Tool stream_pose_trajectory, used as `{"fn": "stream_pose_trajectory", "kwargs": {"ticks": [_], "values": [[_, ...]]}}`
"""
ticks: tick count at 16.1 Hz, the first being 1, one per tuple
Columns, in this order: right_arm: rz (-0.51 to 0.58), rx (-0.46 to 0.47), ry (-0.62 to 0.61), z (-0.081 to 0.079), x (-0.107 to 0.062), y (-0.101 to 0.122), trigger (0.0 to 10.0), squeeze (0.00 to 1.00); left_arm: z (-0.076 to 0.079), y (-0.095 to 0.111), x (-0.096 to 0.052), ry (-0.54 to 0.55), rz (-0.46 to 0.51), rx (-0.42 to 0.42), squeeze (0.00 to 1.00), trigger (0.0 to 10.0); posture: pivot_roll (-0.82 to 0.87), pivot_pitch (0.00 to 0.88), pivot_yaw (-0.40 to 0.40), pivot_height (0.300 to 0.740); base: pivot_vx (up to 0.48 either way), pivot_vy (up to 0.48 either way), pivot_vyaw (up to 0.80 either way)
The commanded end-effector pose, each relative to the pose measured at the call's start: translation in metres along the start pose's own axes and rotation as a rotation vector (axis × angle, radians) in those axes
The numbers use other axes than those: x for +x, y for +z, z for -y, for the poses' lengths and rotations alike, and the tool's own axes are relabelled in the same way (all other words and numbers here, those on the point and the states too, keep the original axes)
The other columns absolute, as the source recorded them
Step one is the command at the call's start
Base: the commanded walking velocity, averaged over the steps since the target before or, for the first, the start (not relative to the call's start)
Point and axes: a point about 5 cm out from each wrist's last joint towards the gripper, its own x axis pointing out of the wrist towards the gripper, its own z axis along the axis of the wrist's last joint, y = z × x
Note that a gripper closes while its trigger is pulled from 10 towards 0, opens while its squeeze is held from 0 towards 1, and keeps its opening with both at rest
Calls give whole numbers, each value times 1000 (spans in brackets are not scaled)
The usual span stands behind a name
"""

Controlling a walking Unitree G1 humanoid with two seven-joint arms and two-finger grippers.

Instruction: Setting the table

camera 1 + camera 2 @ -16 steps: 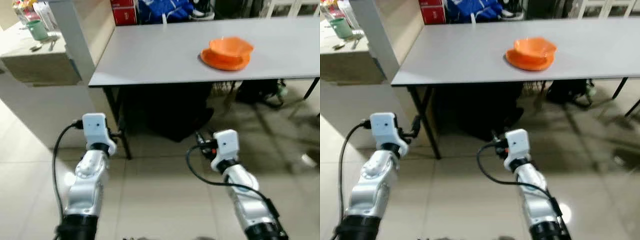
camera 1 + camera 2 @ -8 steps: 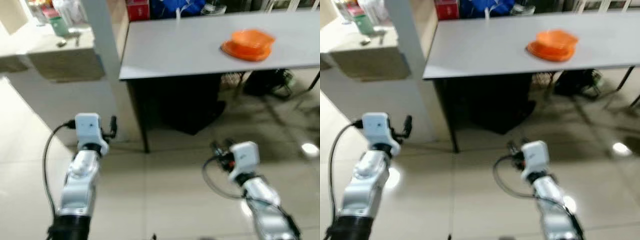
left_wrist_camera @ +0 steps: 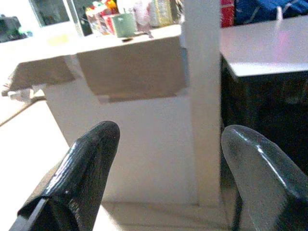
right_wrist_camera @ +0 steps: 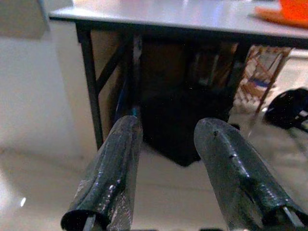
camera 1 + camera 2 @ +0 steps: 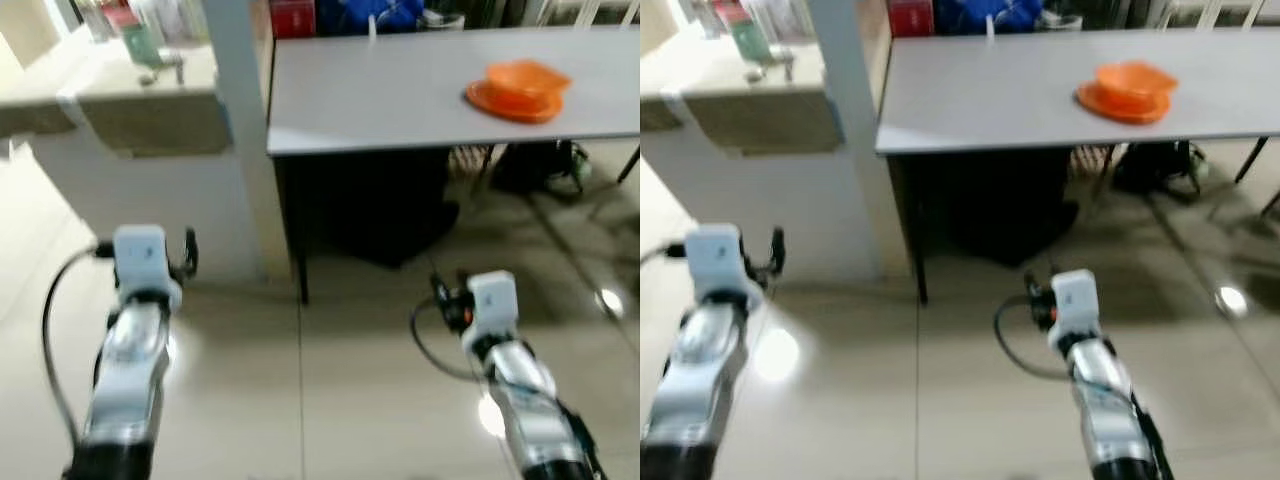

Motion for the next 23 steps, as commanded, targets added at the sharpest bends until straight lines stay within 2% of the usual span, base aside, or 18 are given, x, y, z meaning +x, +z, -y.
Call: {"fn": "stream_pose_trajectory", "kwargs": {"ticks": [1,3,4,5,6,7,8,9,10,11,14,17,18,19,20,22,23], "values": [[28,13,18,-9,7,6,10000,0,-17,0,0,58,-3,28,0,10000,-135,33,77,740,412,240,0],[32,11,42,-15,9,6,10000,0,-22,3,-1,68,10,30,0,10000,-122,34,70,740,429,0,0],[34,10,54,-18,11,6,10000,0,-30,8,-4,102,42,36,0,10000,-119,32,71,740,442,0,0],[38,9,58,-20,13,7,10000,0,-46,10,-9,155,55,50,0,10000,-121,33,69,740,442,0,0],[46,13,63,-22,16,10,10000,0,-70,5,-15,223,33,95,0,10000,-110,36,65,740,461,0,0],[49,14,67,-23,18,11,10000,0,-83,4,-18,254,29,114,0,10000,-107,36,60,740,461,0,0],[55,19,73,-25,22,14,10000,0,-112,9,-20,336,33,118,0,10000,-94,37,47,740,461,0,0],[62,27,82,-29,27,17,10000,0,-123,21,-17,347,62,84,0,10000,-82,34,42,740,461,0,0],[63,30,84,-31,29,18,10000,0,-119,22,-15,321,66,61,0,10000,-81,31,44,740,461,0,0],[72,34,86,-32,30,20,10000,0,-104,20,-14,278,59,47,0,10000,-83,29,46,740,461,0,0],[75,38,74,-32,27,18,10000,0,-48,2,-14,123,7,-13,0,10000,-102,24,57,740,308,0,0],[71,18,67,-31,24,16,10000,0,-30,-3,-13,52,-13,-32,0,10000,-116,13,61,740,0,0,0],[68,24,65,-31,24,16,10000,0,-19,-5,-12,5,-27,-71,0,10000,-120,8,64,740,0,0,0],[74,38,61,-32,23,17,10000,0,18,-12,-18,-174,-89,-198,0,10000,-125,1,66,740,0,0,-725],[74,41,54,-32,22,17,10000,0,43,-17,-25,-270,-106,-198,0,10000,-129,0,69,740,0,0,-781],[73,52,36,-34,21,15,10000,0,65,-27,-31,-365,-163,-177,0,10000,-138,0,76,740,0,0,-784],[74,51,33,-36,20,15,10000,0,67,-28,-32,-374,-159,-178,0,10000,-144,0,77,740,0,0,-700]]}}
